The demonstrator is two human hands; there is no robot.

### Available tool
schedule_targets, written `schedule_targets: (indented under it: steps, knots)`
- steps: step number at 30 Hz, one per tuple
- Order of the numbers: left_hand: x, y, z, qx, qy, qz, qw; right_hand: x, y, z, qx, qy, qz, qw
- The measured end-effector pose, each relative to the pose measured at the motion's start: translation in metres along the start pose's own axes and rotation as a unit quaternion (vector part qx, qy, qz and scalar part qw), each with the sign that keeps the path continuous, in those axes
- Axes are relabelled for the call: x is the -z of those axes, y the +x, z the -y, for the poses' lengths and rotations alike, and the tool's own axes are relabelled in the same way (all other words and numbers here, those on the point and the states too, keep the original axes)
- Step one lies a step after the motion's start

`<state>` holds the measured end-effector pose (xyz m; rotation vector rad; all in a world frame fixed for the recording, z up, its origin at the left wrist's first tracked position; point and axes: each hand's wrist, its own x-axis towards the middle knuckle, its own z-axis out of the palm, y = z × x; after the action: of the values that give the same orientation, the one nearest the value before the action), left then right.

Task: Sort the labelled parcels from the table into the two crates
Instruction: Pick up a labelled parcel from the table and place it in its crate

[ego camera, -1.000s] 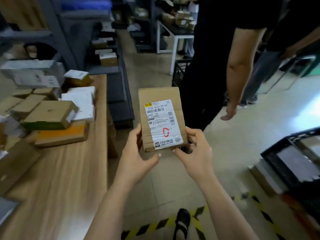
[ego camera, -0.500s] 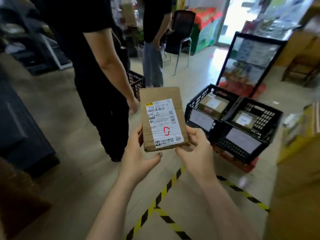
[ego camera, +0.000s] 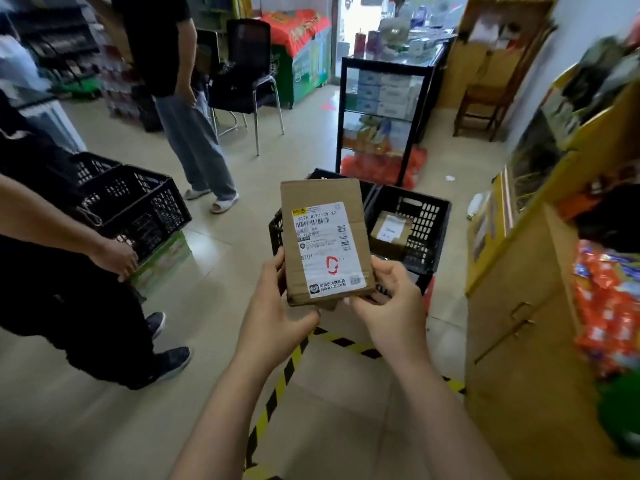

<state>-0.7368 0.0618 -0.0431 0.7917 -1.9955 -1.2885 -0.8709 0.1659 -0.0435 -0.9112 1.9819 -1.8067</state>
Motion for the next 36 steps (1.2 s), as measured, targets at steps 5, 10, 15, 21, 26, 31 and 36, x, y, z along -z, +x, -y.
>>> schedule_targets:
  steps: [5, 10, 15, 21, 26, 31, 36]
  knots:
    - [-0.036, 0.064, 0.008, -0.018, -0.004, 0.044, 0.999, 0.017, 0.052, -0.023, -0.018, -0.018, -0.052, 0.998]
    - [-0.066, 0.156, 0.026, -0.036, 0.003, 0.103, 0.994, 0.022, 0.121, -0.038, -0.007, -0.029, -0.119, 0.992]
    - [-0.083, 0.254, 0.033, -0.064, 0.013, 0.17, 0.983, 0.017, 0.197, -0.046, -0.011, -0.066, -0.194, 0.979]
    - [-0.103, 0.358, 0.046, -0.084, 0.031, 0.241, 0.966, 0.008, 0.272, -0.059, -0.038, -0.073, -0.256, 0.963]
    - [-0.132, 0.405, 0.062, -0.073, 0.025, 0.289, 0.954, 0.016, 0.312, -0.083, -0.063, -0.083, -0.283, 0.953]
    - [-0.17, 0.446, 0.072, -0.06, 0.024, 0.321, 0.945, 0.033, 0.351, -0.111, -0.09, -0.087, -0.287, 0.95]
    - [-0.22, 0.494, 0.083, -0.042, 0.025, 0.332, 0.942, 0.065, 0.41, -0.149, -0.112, -0.09, -0.268, 0.953]
